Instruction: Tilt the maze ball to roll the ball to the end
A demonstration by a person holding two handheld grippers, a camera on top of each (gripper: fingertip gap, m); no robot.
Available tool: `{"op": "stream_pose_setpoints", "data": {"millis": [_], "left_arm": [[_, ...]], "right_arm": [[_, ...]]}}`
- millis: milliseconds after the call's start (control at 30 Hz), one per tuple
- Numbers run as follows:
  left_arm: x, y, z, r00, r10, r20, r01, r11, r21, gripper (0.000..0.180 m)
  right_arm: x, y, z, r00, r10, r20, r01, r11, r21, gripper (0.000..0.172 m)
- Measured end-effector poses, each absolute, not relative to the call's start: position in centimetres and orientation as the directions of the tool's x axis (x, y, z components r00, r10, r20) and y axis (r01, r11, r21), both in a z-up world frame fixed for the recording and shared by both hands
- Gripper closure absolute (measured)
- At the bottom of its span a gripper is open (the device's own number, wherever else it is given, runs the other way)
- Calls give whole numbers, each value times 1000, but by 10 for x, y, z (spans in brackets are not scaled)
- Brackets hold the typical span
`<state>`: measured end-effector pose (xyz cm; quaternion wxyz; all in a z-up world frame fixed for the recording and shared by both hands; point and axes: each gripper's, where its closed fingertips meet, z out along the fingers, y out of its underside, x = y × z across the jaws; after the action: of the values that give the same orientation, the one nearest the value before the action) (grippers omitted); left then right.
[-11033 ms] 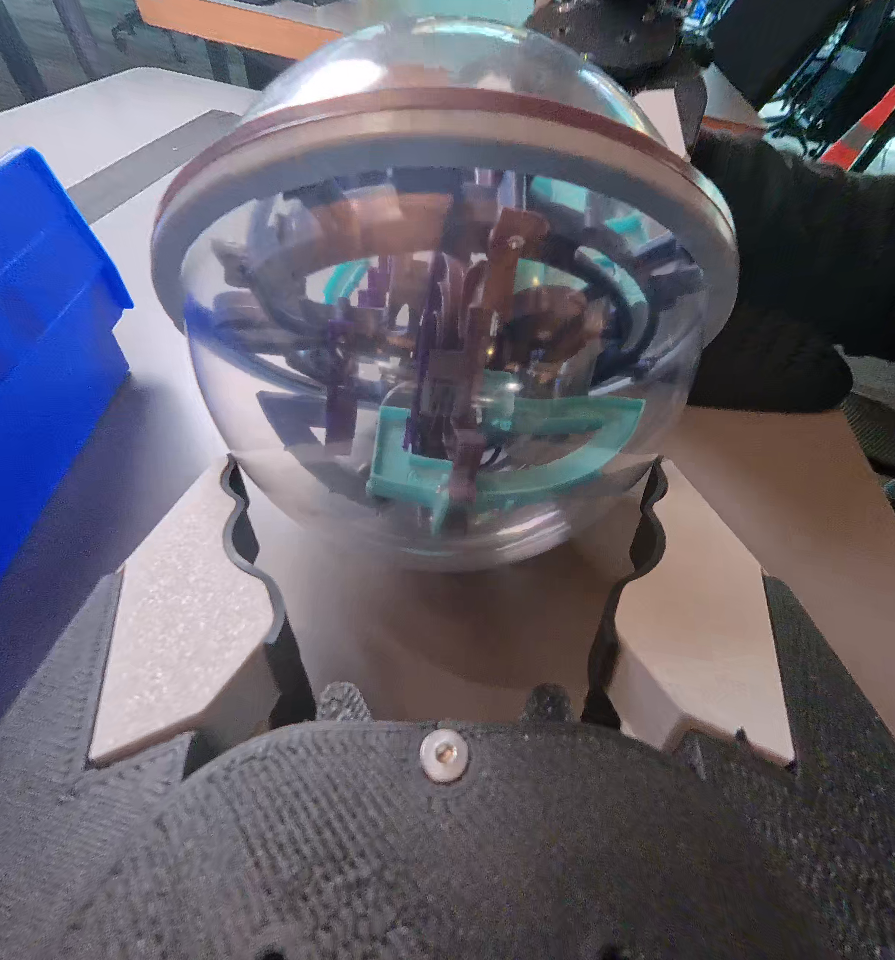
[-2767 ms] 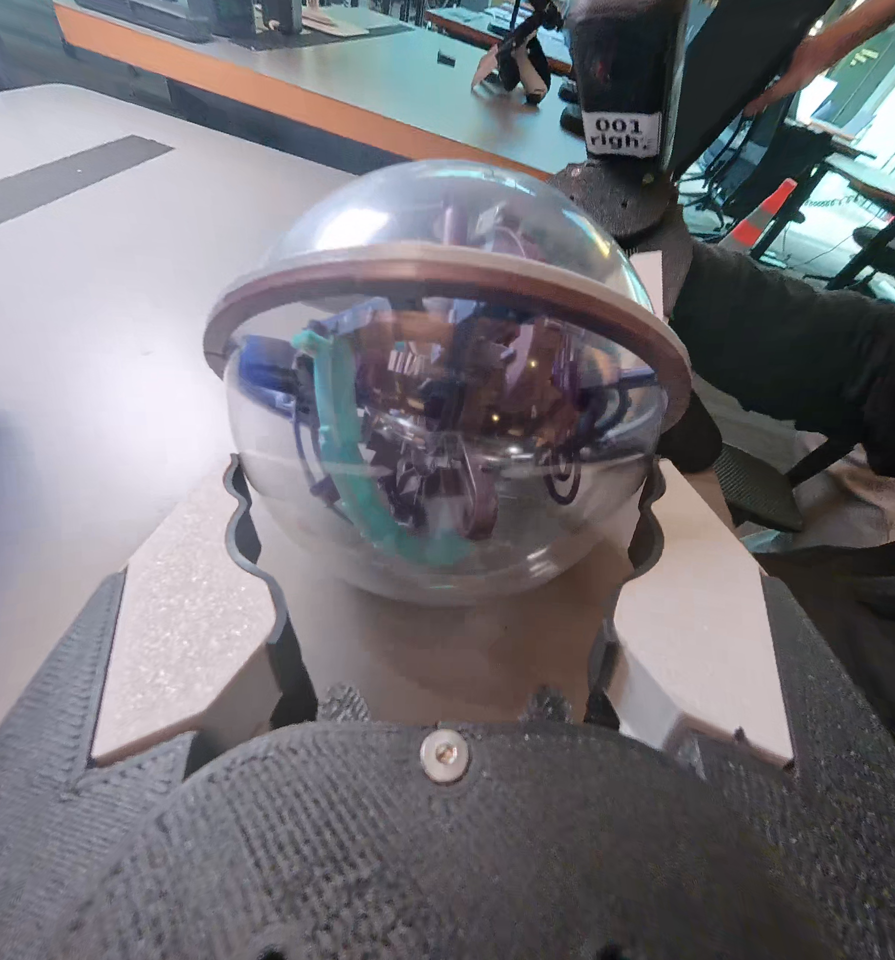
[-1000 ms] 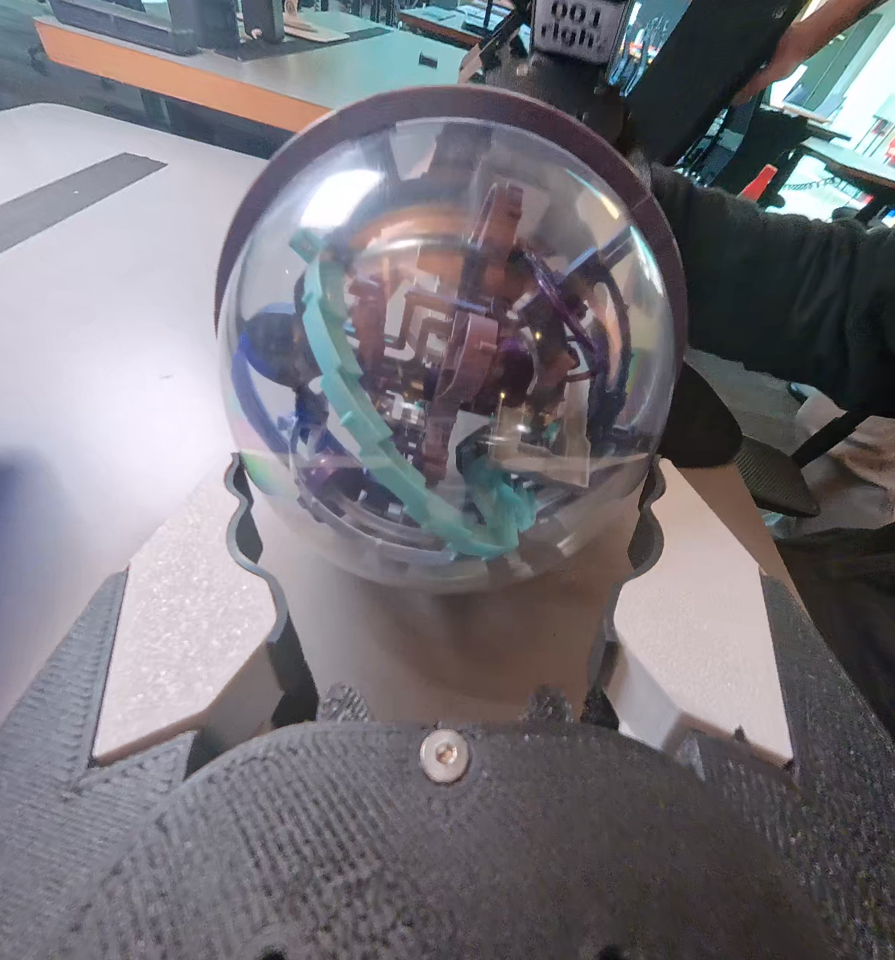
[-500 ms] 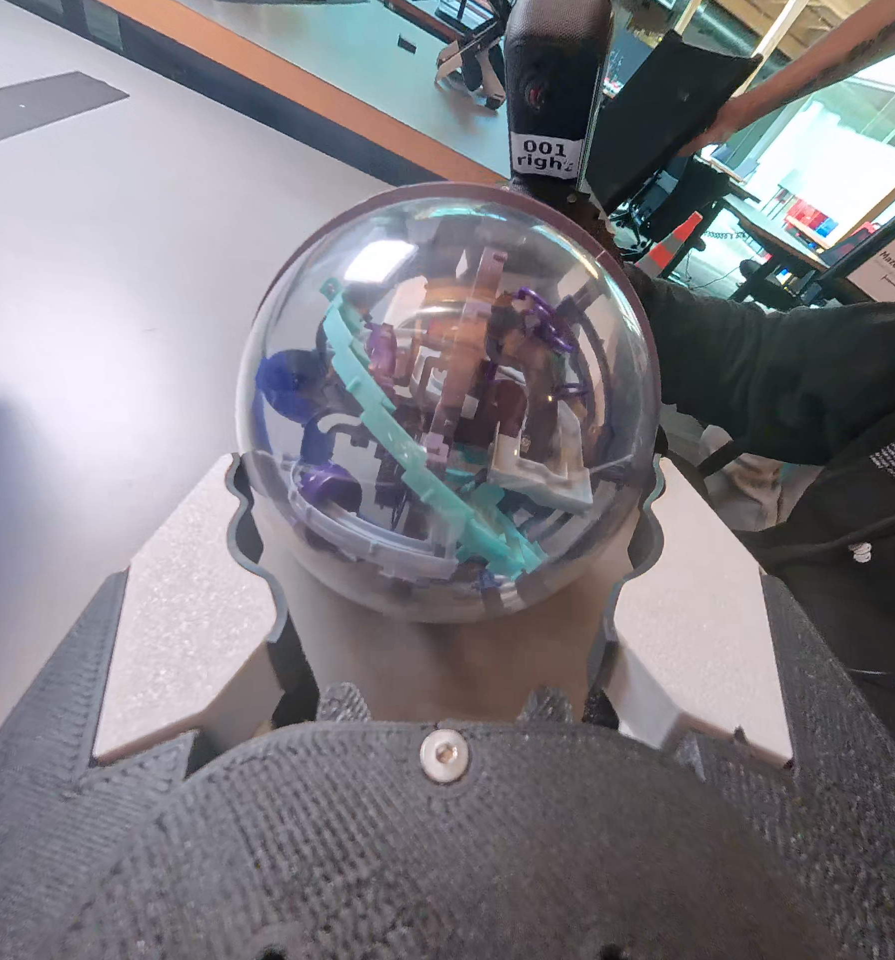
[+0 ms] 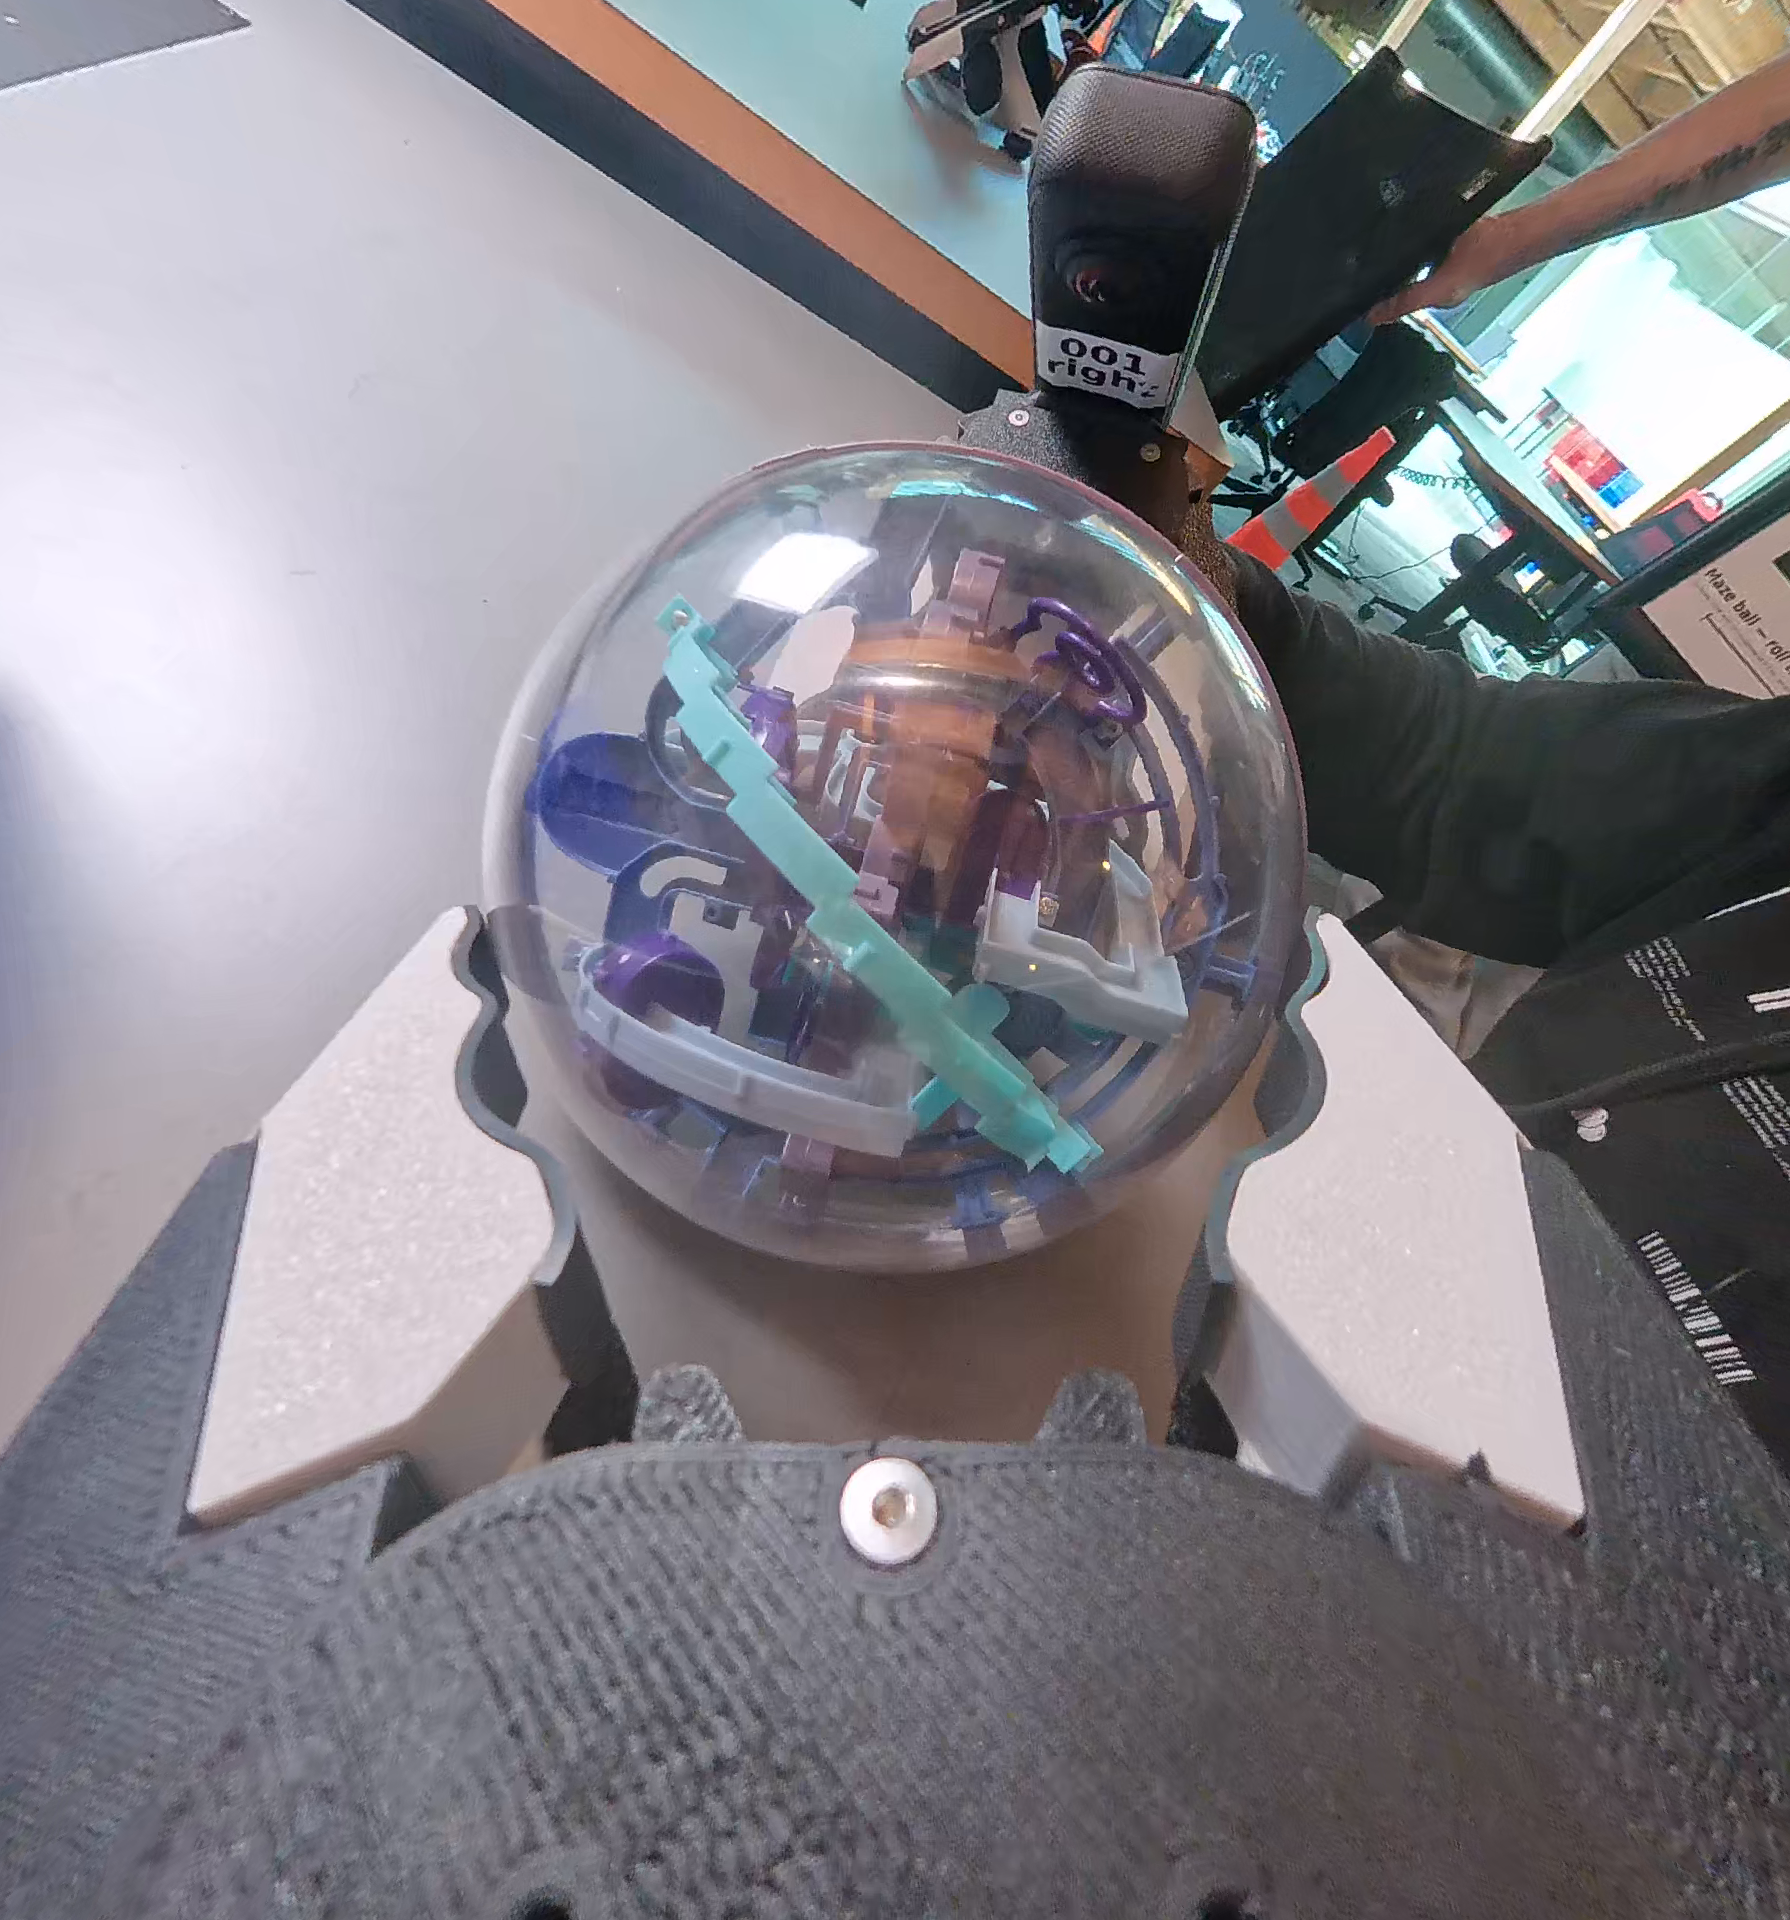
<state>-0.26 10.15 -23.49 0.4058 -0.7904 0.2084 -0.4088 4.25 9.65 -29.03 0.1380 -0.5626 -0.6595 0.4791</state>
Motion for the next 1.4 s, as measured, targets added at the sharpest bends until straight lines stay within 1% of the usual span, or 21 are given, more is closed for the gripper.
{"op": "stream_pose_setpoints", "data": {"millis": [133, 433, 567, 667, 733, 767, 833, 867, 900, 1000, 1067, 1167, 1200, 1267, 1400], "left_arm": [[-3, 101, -236, 572, -659, 489, 11, -590, -808, 37], [-7, 104, -235, 531, -609, 589, 84, -655, -751, 37], [-7, 104, -236, 517, -607, 604, 95, -660, -745, 38], [-7, 106, -234, 507, -604, 615, 106, -664, -740, 39], [-8, 108, -233, 499, -599, 626, 113, -672, -732, 39], [-8, 110, -233, 495, -597, 631, 116, -674, -729, 39], [-8, 112, -232, 487, -599, 635, 111, -678, -726, 40], [-7, 113, -231, 484, -602, 634, 110, -677, -727, 40], [-7, 114, -231, 481, -605, 634, 110, -676, -728, 41], [-4, 118, -229, 468, -611, 638, 110, -676, -728, 41], [-2, 120, -228, 462, -617, 638, 109, -674, -731, 42], [-2, 124, -225, 458, -623, 634, 118, -665, -738, 42], [-2, 125, -225, 457, -621, 637, 126, -663, -738, 42], [-2, 126, -224, 452, -622, 640, 133, -662, -737, 42], [-2, 128, -223, 448, -615, 649, 158, -660, -734, 42]], "right_arm": [[42, 98, -289, -327, 882, -341, 599, -86, -796, 46], [42, 98, -293, -315, 886, -341, 618, -82, -782, 50], [45, 104, -285, -326, 891, -317, 582, -76, -810, 53], [55, 118, -269, -349, 908, -233, 535, -11, -845, 66], [62, 134, -253, -350, 930, -110, 499, 86, -862, 71], [64, 141, -243, -350, 936, -18, 470, 159, -868, 78], [65, 151, -217, -353, 918, 178, 393, 318, -863, 101], [65, 154, -206, -353, 896, 269, 368, 397, -841, 108], [65, 154, -198, -368, 866, 339, 360, 469, -807, 110], [62, 149, -188, -439, 767, 468, 365, 629, -687, 117], [60, 145, -191, -491, 701, 516, 367, 704, -608, 122], [60, 138, -198, -556, 649, 519, 374, 754, -540, 127], [60, 138, -199, -558, 641, 527, 375, 762, -528, 135], [62, 139, -201, -557, 634, 536, 372, 768, -522, 142], [63, 138, -203, -537, 665, 519, 365, 738, -567, 156]]}}
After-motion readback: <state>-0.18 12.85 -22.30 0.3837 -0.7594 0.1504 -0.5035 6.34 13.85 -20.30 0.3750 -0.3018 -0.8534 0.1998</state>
